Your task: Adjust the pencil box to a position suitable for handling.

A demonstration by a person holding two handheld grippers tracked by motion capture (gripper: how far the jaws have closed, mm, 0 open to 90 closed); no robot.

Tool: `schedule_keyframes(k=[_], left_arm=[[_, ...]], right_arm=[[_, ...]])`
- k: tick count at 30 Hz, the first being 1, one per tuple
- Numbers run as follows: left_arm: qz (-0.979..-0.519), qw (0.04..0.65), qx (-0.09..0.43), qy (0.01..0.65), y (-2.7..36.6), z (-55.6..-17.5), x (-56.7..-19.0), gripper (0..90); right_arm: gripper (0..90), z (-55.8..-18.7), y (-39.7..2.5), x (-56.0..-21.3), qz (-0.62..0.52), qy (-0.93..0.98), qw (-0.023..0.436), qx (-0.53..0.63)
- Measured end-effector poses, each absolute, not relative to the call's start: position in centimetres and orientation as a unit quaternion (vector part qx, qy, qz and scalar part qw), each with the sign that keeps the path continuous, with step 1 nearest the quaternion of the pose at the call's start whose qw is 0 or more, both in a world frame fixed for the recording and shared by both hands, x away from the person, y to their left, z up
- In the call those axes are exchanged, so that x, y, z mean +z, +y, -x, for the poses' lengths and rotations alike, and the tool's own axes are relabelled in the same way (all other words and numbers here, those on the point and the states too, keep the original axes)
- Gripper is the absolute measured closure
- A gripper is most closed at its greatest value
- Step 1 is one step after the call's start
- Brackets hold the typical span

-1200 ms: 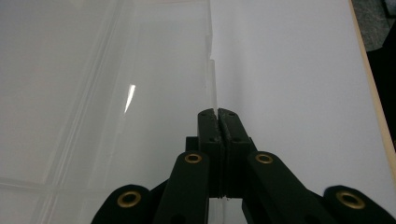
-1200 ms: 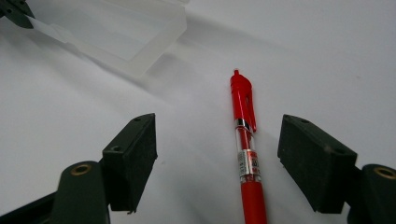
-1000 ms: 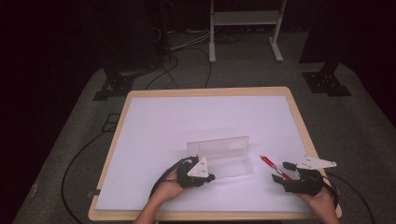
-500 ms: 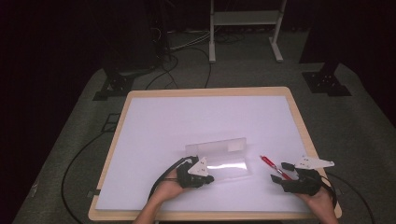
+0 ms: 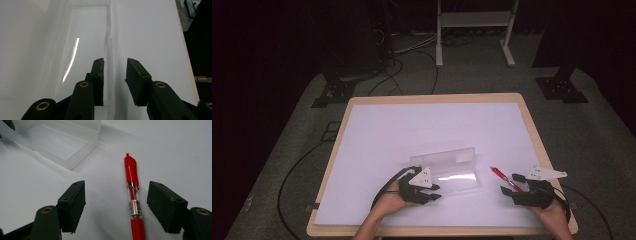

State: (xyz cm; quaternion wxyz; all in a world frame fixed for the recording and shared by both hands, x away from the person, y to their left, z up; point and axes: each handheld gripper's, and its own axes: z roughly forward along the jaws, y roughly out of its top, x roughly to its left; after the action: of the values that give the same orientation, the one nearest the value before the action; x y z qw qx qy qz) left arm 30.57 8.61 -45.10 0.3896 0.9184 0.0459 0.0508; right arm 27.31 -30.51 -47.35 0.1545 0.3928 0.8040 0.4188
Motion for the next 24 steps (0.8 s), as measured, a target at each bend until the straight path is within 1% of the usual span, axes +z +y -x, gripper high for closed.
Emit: schedule_keyframes(k=[4, 5, 6, 11, 12, 15, 20, 24], left_arm=[[-0.911, 0.405, 0.054, 0.052, 9.4, -30.6, -44.2, 64.2], [-0.911, 0.405, 0.054, 0.052, 9.4, -30.6, -44.2, 63.8], [-0.907, 0.413, 0.055, 0.058, 9.8, -30.7, -43.9, 63.3], [-0.903, 0.421, 0.060, 0.065, 10.6, -30.6, -43.4, 60.8], [-0.901, 0.424, 0.066, 0.070, 10.9, -30.7, -43.2, 59.8], [-0.899, 0.426, 0.070, 0.076, 11.3, -30.8, -42.9, 57.5], [-0.892, 0.436, 0.076, 0.093, 12.9, -31.1, -42.2, 54.9], [-0.890, 0.439, 0.077, 0.101, 13.8, -31.2, -41.7, 52.9]], right_arm=[[36.0, -27.7, -30.6, -47.5, -0.406, 0.803, 0.163, 0.405], [36.0, -27.7, -30.6, -47.5, -0.406, 0.803, 0.163, 0.405], [40.4, -27.7, -30.6, -47.6, -0.407, 0.805, 0.166, 0.399], [44.6, -27.9, -30.6, -47.7, -0.416, 0.804, 0.173, 0.390], [47.3, -27.9, -30.6, -47.8, -0.420, 0.803, 0.175, 0.386], [48.4, -28.0, -30.7, -47.8, -0.421, 0.802, 0.175, 0.385], [55.7, -28.2, -30.7, -48.0, -0.422, 0.805, 0.173, 0.380], [57.4, -28.1, -30.6, -48.0, -0.422, 0.805, 0.177, 0.377]])
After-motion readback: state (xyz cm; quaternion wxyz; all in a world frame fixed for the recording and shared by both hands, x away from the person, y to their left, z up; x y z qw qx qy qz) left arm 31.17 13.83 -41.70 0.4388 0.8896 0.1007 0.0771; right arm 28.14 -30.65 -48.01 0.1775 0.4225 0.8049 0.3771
